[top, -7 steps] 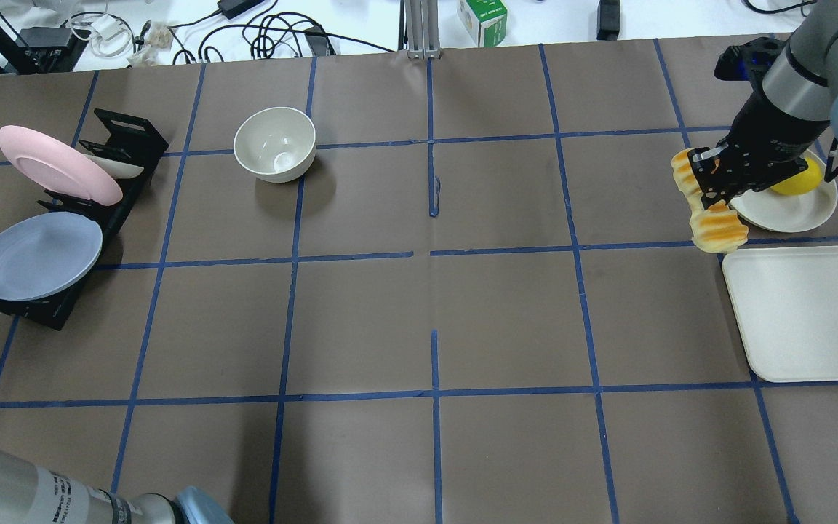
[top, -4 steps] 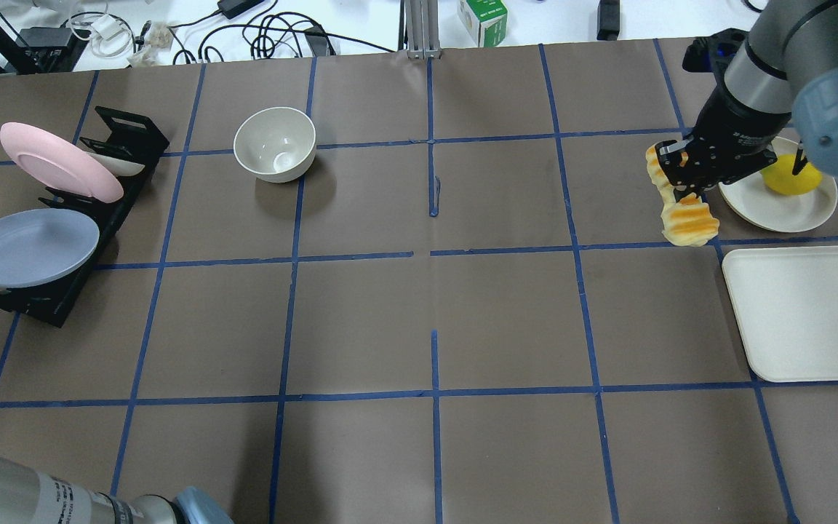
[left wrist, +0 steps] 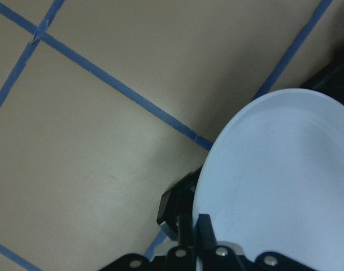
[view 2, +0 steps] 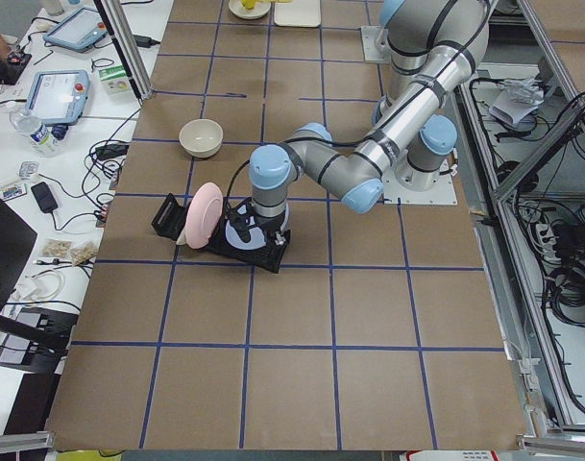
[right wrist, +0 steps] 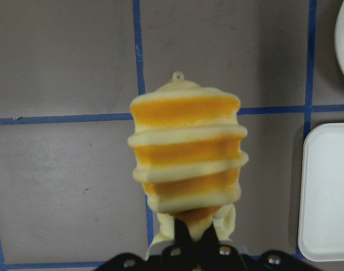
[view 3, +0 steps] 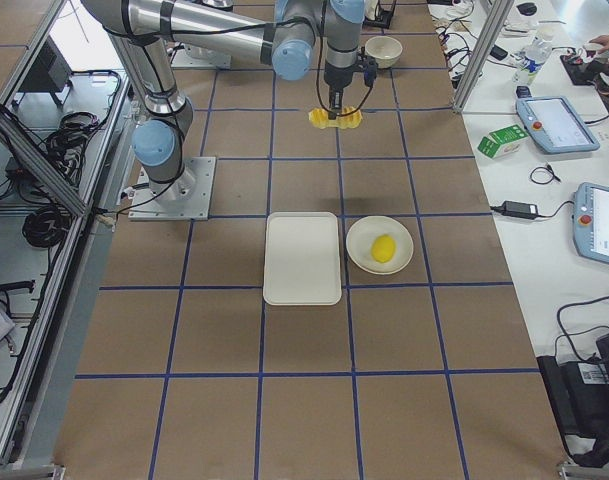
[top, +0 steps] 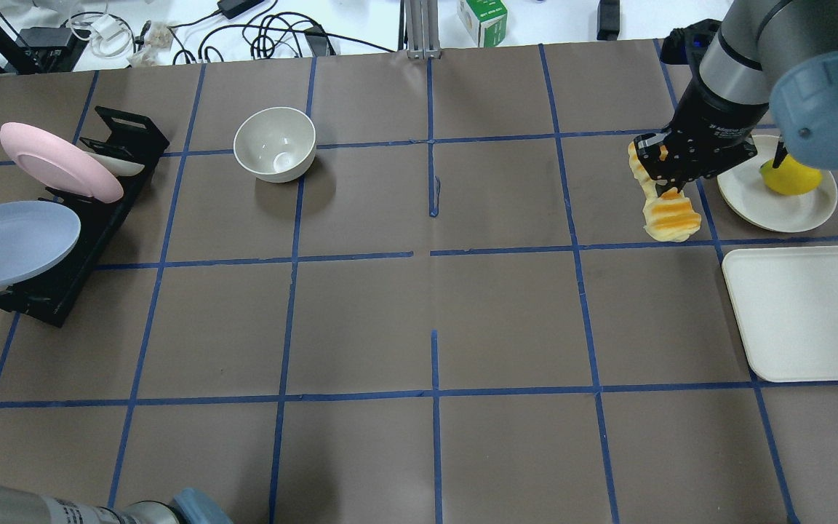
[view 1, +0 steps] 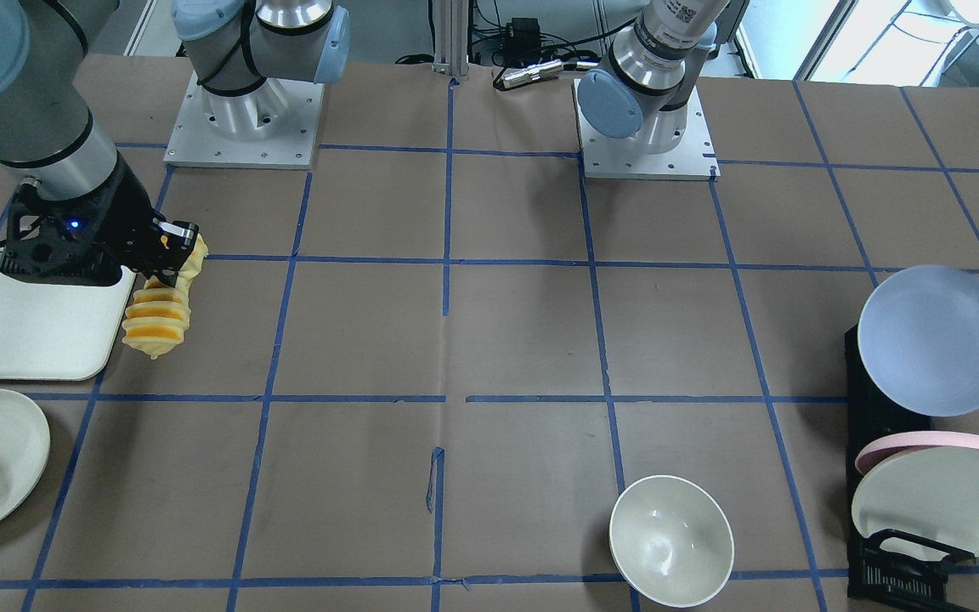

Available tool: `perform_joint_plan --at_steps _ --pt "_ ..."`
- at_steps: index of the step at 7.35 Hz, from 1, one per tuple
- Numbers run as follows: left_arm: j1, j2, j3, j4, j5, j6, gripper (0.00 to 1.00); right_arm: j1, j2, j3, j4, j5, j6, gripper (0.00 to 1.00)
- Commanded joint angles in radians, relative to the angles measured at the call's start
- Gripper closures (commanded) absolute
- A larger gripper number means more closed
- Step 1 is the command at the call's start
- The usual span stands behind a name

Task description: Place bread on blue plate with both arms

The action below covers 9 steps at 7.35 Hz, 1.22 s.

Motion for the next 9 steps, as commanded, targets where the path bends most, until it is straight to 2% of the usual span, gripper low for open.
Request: perform_joint_plan --at_steps 1,2,4,6,7,8,9 --pt "-0.024 0.114 -0.009 -0.250 -0.067 0.039 1.00 0.017 -0.003 0.000 0.002 0.017 -0.001 0.98" --pt "-0.074 0.125 -0.019 -0.269 -0.133 0.040 1.00 0.038 -0.002 -0.002 -0.001 0.026 -0.001 0.98" --pt "-0.320 0.103 -0.031 -0.249 -0.142 0.002 1.00 0.038 0.000 -0.002 -0.003 0.029 -0.001 0.98" --pt "-0.550 0.083 -0.095 -0.028 -0.192 -0.066 1.00 0.040 0.003 -0.004 -0.001 0.030 -0.001 0.98" --pt "-0.650 0.066 -0.123 0.039 -0.271 -0.169 1.00 0.040 0.006 -0.002 -0.001 0.017 -0.002 0.98" --pt "-0.730 0.016 -0.143 0.152 -0.348 -0.209 1.00 0.040 0.006 -0.004 -0.004 0.014 -0.001 0.98" --pt "-0.790 -0.041 -0.158 0.264 -0.352 -0.226 1.00 0.038 0.009 0.004 -0.011 0.009 -0.001 0.98"
